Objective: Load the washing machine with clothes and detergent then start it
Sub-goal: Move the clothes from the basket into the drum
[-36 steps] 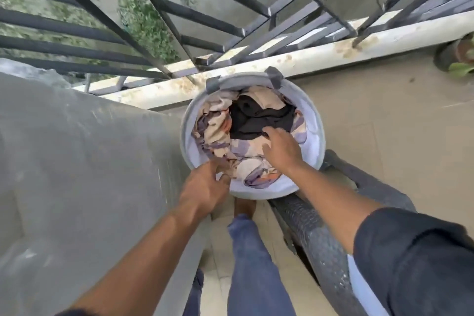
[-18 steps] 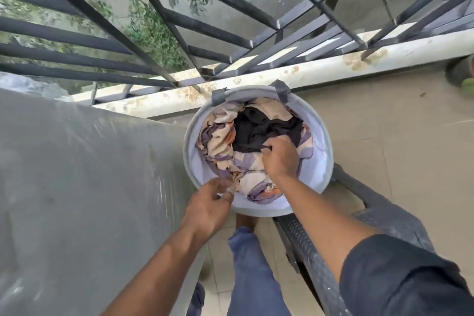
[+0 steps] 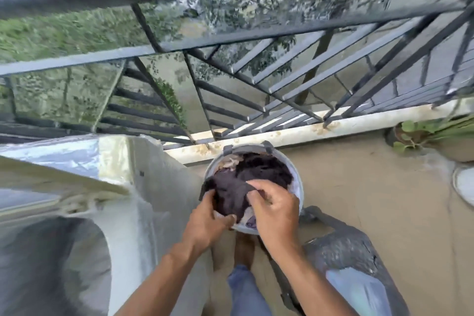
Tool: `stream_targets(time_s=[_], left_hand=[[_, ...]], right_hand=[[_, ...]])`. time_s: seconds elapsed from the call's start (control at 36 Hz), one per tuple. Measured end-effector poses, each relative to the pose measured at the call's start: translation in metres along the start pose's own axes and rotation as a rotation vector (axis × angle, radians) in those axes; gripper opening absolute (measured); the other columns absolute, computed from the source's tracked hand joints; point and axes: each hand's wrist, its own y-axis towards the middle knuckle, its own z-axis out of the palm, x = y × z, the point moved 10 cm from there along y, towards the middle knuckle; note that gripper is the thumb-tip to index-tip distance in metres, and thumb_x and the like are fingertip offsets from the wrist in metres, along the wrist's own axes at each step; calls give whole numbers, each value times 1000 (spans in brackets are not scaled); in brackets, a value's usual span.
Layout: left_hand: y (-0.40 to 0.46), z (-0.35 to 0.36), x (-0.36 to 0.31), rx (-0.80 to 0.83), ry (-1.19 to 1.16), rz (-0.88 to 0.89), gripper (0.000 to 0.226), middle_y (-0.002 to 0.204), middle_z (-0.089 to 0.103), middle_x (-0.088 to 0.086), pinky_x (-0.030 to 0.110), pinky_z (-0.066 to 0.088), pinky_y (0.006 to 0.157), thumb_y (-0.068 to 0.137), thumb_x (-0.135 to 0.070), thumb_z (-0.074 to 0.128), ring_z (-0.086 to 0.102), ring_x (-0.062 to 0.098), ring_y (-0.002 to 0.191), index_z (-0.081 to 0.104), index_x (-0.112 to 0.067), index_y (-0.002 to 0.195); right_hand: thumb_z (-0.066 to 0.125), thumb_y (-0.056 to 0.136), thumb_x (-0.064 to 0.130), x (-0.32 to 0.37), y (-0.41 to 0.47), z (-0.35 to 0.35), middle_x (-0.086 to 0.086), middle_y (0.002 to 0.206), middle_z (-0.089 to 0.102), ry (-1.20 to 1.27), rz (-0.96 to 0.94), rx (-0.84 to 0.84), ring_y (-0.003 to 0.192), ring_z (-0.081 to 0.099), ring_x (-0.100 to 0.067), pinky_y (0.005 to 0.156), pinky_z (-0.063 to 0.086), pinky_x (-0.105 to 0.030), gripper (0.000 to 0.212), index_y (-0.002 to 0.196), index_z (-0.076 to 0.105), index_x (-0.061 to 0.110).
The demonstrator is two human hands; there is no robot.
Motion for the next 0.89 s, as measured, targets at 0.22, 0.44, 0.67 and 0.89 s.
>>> stream_targets(time_s=[0.22,0.44,0.67,0.89], left_hand=[[-73,-31,-64,-76,-190,252,24,90,60,-3,22,52,74,102,-3,58,65,14,89,57,-24,92],[-116,-101,-109,-173,-684,346,17,105,79,19,62,63,84,102,-2,63,75,36,100,74,-8,112],[-192,-147,-136,24,-797,605,27,110,74,20,60,63,81,94,-11,54,73,40,103,67,-4,117],[-214,-176,-107,-167,-663,520,31,88,79,13,50,66,69,107,7,46,78,35,83,72,-9,101]], right_hand=[[69,82,-1,153,-87,-4,12,85,79,231,-257,216,82,76,-8,74,59,-25,34,86,81,30],[50,77,-18,117,-106,-33,9,118,71,205,-249,22,115,67,-14,96,57,-33,69,121,67,33],[76,69,46,-78,-29,32,-8,163,32,-696,184,370,149,30,-43,116,35,-57,107,154,11,55],[46,82,24,-65,-37,41,-14,119,73,-486,193,274,116,64,-37,97,52,-39,45,114,75,17]])
